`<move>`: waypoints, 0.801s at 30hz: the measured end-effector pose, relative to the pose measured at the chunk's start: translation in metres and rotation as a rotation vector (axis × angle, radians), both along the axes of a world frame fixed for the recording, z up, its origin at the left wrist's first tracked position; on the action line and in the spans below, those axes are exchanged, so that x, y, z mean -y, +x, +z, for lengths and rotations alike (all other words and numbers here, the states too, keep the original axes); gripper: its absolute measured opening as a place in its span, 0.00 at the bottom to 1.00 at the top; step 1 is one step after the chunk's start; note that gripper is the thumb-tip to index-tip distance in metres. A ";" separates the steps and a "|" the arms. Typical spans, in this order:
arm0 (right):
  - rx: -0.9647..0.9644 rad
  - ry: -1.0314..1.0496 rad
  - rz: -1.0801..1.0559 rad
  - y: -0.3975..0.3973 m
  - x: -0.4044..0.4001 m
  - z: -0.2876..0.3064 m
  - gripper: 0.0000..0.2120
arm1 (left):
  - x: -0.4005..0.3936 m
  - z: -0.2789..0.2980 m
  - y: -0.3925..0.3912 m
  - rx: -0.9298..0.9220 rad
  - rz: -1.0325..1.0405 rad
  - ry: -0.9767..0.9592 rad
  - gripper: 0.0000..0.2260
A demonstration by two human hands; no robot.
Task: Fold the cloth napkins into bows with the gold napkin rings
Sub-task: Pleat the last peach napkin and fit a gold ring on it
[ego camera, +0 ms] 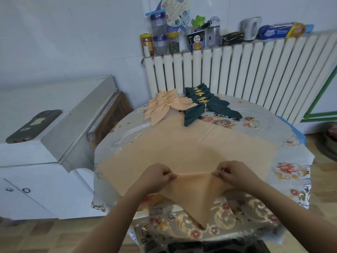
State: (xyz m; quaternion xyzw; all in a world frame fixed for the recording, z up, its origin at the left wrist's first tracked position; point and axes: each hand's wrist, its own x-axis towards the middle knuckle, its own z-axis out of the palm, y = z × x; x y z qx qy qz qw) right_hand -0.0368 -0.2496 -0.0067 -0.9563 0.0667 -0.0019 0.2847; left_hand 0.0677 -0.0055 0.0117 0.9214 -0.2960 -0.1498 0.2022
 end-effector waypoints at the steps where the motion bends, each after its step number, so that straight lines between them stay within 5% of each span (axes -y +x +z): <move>1: -0.047 -0.031 0.032 0.001 0.001 0.004 0.13 | -0.001 0.003 0.000 -0.061 -0.031 0.016 0.12; 5: -0.247 -0.046 0.113 0.004 0.001 0.015 0.20 | -0.004 0.007 0.002 -0.249 -0.082 0.111 0.13; 10: -0.042 -0.030 -0.096 0.016 -0.005 0.008 0.06 | 0.004 -0.016 0.009 0.106 0.112 -0.048 0.06; 14: 0.061 -0.213 0.051 0.017 -0.006 -0.003 0.15 | 0.005 -0.029 0.002 0.160 0.021 -0.212 0.09; 18: -0.096 -0.130 0.239 0.013 -0.015 -0.017 0.30 | 0.006 -0.036 -0.007 0.023 -0.169 -0.168 0.10; 22: 0.002 -0.066 0.130 0.018 -0.028 -0.024 0.08 | 0.004 -0.032 -0.006 -0.062 -0.216 -0.109 0.14; 24: 0.037 -0.107 0.129 0.022 -0.031 -0.025 0.08 | 0.003 -0.026 0.000 -0.117 -0.262 -0.050 0.17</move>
